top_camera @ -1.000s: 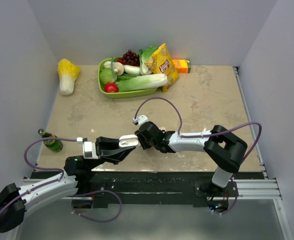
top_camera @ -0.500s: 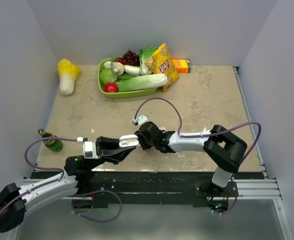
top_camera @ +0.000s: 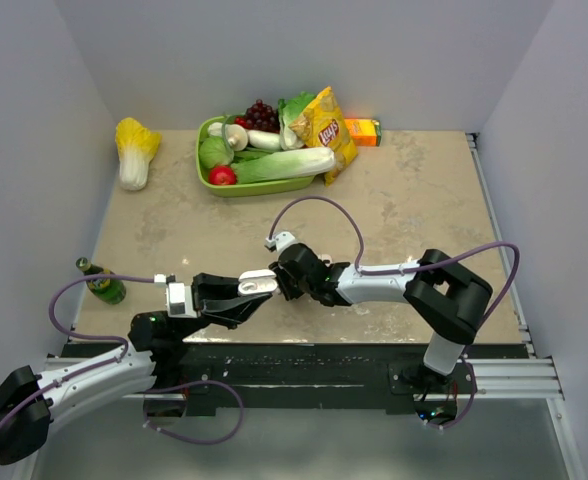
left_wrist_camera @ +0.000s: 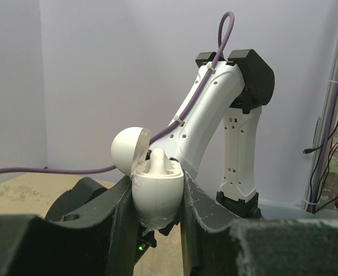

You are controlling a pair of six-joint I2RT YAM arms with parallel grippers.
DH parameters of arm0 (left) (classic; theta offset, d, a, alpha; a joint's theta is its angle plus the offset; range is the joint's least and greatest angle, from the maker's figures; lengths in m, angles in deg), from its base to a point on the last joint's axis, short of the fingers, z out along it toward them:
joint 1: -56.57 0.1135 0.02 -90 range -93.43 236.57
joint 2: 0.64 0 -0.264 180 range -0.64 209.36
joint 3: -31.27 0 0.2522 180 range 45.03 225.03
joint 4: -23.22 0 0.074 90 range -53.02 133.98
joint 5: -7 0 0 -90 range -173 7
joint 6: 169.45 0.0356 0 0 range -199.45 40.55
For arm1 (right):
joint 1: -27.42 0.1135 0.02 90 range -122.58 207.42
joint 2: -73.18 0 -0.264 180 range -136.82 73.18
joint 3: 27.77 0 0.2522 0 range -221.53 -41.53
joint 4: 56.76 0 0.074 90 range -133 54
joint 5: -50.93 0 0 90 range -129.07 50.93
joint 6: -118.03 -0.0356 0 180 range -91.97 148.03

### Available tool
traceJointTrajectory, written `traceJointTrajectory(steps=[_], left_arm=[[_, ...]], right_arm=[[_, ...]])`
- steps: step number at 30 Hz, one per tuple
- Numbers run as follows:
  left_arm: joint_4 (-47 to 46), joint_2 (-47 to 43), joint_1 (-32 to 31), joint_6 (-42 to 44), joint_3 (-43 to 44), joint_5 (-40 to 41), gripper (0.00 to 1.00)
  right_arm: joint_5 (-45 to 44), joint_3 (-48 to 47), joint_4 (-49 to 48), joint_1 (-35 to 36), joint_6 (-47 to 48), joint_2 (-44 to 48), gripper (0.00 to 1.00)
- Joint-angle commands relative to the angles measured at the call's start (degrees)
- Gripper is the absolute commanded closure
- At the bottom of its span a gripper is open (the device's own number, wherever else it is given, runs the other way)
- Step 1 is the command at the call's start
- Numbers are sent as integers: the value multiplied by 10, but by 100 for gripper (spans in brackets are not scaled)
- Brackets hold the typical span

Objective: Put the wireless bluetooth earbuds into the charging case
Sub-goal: Move the earbud to the center of the board.

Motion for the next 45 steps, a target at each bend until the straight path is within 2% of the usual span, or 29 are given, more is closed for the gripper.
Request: traceJointTrajectory(steps=[1, 5, 11, 16, 26, 28, 30, 37, 38, 41, 45], left_arm=[[-38, 2, -4, 16, -45, 8, 100], [-40, 2, -4, 15, -45, 8, 100], [-25, -14, -5, 18, -47, 15, 100], [-26, -15, -5, 18, -46, 15, 100], [-24, -17, -6, 15, -47, 15, 100], [-23, -16, -6, 16, -47, 15, 100], [-23, -15, -7, 16, -46, 15, 100], [-23, -12, -7, 15, -45, 15, 100], [-23, -12, -7, 15, -45, 15, 100], [-19, -13, -7, 15, -43, 15, 100], [-12, -20, -8, 17, -42, 16, 100]], right_arm=[[32, 11, -11, 3, -10, -8, 61], [23, 15, -8, 4, -35, -9, 59], [-34, 37, 7, -2, -70, 54, 56], [-33, 47, 17, -1, -75, 92, 56], [-18, 82, -8, -2, -84, 103, 59], [-17, 86, -10, -1, -88, 108, 65], [-18, 88, -13, -2, -91, 108, 79], [-32, 91, -18, -2, -126, 89, 99], [-35, 90, -16, -2, -129, 88, 99], [-40, 83, -4, -2, -141, 83, 74], [-54, 96, -9, -2, -142, 116, 67]])
